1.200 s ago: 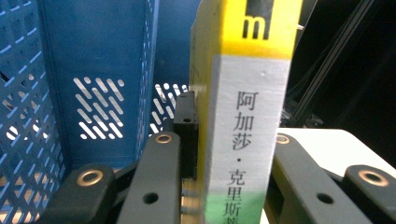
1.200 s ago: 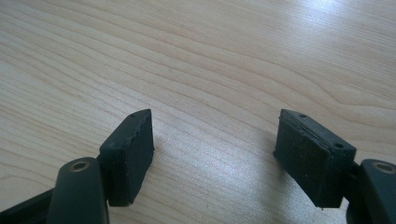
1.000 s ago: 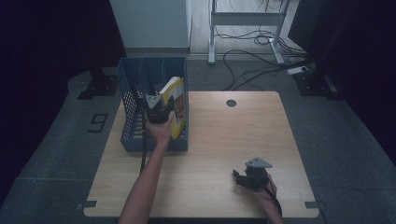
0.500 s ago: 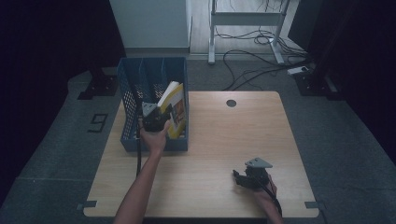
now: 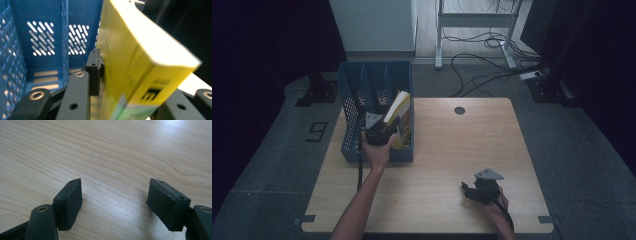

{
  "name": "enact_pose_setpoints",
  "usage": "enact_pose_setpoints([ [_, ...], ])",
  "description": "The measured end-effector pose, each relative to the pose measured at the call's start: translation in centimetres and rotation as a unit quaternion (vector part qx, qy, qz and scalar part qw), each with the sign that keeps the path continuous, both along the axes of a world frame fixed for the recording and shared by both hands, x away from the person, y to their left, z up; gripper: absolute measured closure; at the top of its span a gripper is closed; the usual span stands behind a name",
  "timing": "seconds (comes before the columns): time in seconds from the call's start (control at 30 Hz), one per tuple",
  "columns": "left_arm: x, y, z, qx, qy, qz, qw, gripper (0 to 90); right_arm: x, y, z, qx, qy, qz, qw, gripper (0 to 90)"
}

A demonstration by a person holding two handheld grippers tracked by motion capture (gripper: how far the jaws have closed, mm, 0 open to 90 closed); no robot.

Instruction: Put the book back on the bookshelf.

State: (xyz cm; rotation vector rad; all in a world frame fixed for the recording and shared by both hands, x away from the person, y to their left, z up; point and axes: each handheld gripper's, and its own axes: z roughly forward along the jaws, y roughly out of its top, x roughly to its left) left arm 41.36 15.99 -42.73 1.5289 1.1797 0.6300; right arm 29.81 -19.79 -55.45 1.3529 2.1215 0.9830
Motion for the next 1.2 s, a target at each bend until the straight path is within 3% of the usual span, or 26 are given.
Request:
enact_pose_setpoints([
  [0.2, 0.8, 0.0, 2.2, 0.001, 0.009, -0.011, 0.9999, 61.1, 0.0, 0.0, 0.0, -0.001, -0.001, 0.001, 1.0, 27.1],
  [0.43, 1.8, -0.4, 1.8, 0.006, 0.044, -0.008, 0.999, 61.5, 0.0, 0.0, 0.0, -0.001, -0.001, 0.0, 1.0, 27.1],
  [0.63, 2.0, -0.4, 1.8, 0.011, 0.036, 0.008, 0.9993, 70.5, 0.0, 0.0, 0.0, -0.001, -0.001, 0.0, 1.0, 27.1],
  [0.8, 2.1, -0.4, 1.8, 0.03, 0.024, 0.02, 0.9991, 74.2, 0.0, 0.0, 0.0, -0.001, -0.001, 0.0, 1.0, 27.1],
  [1.0, 2.6, 0.0, 2.2, 0.021, 0.031, 0.019, 0.9991, 75.0, 0.0, 0.0, 0.0, 0.0, -0.001, 0.0, 1.0, 27.1],
  [1.2, 2.5, -0.1, 3.0, 0.018, 0.017, 0.02, 0.9995, 75.2, 0.0, 0.0, 0.0, 0.0, -0.001, 0.0, 1.0, 27.1],
])
